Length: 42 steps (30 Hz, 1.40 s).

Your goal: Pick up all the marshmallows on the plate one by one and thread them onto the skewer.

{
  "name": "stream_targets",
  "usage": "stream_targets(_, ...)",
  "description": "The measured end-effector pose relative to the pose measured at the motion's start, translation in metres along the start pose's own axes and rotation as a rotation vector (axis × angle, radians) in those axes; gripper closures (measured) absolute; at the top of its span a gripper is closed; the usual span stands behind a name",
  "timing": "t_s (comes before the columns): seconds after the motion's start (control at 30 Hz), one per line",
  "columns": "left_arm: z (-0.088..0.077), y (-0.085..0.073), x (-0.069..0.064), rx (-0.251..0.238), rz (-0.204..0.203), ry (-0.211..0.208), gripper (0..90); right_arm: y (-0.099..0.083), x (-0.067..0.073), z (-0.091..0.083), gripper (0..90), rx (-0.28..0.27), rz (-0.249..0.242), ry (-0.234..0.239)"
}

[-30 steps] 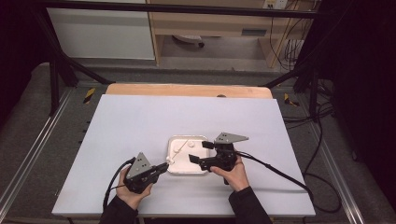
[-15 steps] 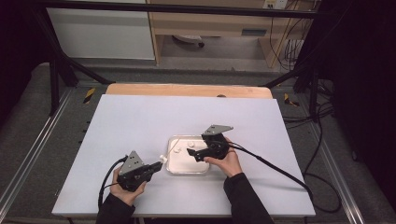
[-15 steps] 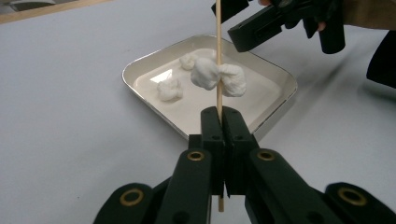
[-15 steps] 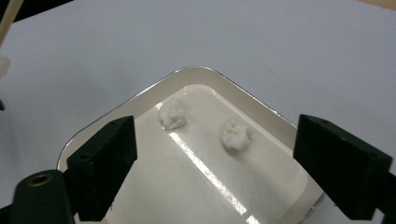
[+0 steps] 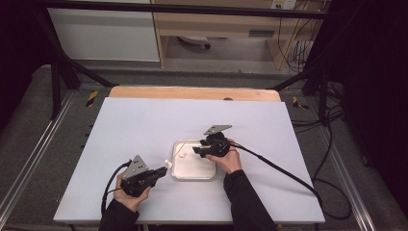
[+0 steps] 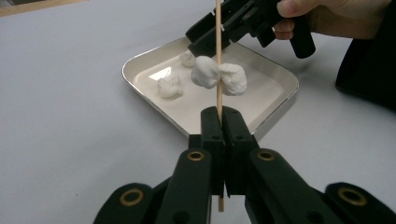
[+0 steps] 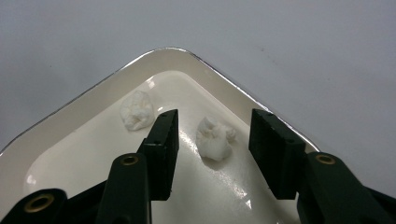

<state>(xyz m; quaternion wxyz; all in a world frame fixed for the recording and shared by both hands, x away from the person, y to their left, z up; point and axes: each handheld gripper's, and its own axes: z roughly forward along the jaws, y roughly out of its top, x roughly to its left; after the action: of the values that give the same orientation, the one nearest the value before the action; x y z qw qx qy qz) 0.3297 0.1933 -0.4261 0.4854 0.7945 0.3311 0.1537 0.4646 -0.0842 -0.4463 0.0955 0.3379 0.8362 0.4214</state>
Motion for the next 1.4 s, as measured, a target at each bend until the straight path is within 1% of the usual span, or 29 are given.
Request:
stream_targets(0.1, 0.0, 0.0, 0.0, 0.0, -0.001, -0.001, 89.0, -0.001, -0.002, 0.004, 55.5, 0.013, 0.006, 0.002)
stream_targets(0.2, 0.0, 0.0, 0.0, 0.001, -0.006, -0.001, 89.0, 0.0, -0.003, 0.007, 58.0, 0.014, -0.004, 0.002)
stream_targets(0.3, 0.0, 0.0, 0.0, 0.001, -0.006, 0.0, 89.0, -0.002, -0.003, 0.009, 62.6, 0.023, -0.01, -0.001)
stream_targets(0.37, 0.0, 0.0, 0.0, 0.002, -0.006, -0.001, 89.0, -0.002, -0.003, 0.009, 66.4, 0.02, -0.018, -0.006)
stream_targets(0.6, 0.001, 0.0, 0.0, 0.002, -0.005, -0.005, 89.1, -0.001, -0.003, 0.007, 71.7, 0.014, -0.021, -0.02)
stream_targets(0.87, 0.001, 0.0, -0.001, 0.002, -0.005, -0.004, 89.1, 0.005, 0.001, -0.007, 73.0, -0.008, -0.008, 0.009)
stream_targets(1.0, 0.001, 0.0, -0.001, 0.003, -0.006, -0.004, 89.1, 0.007, 0.003, -0.017, 73.4, -0.026, 0.007, 0.026)
stream_targets(1.17, 0.001, 0.0, -0.001, 0.003, -0.005, -0.004, 89.1, 0.006, 0.003, -0.027, 73.8, -0.043, 0.014, 0.038)
stream_targets(1.4, 0.002, 0.0, -0.001, 0.001, 0.0, -0.006, 89.1, 0.004, 0.008, -0.047, 73.9, -0.083, 0.038, 0.077)
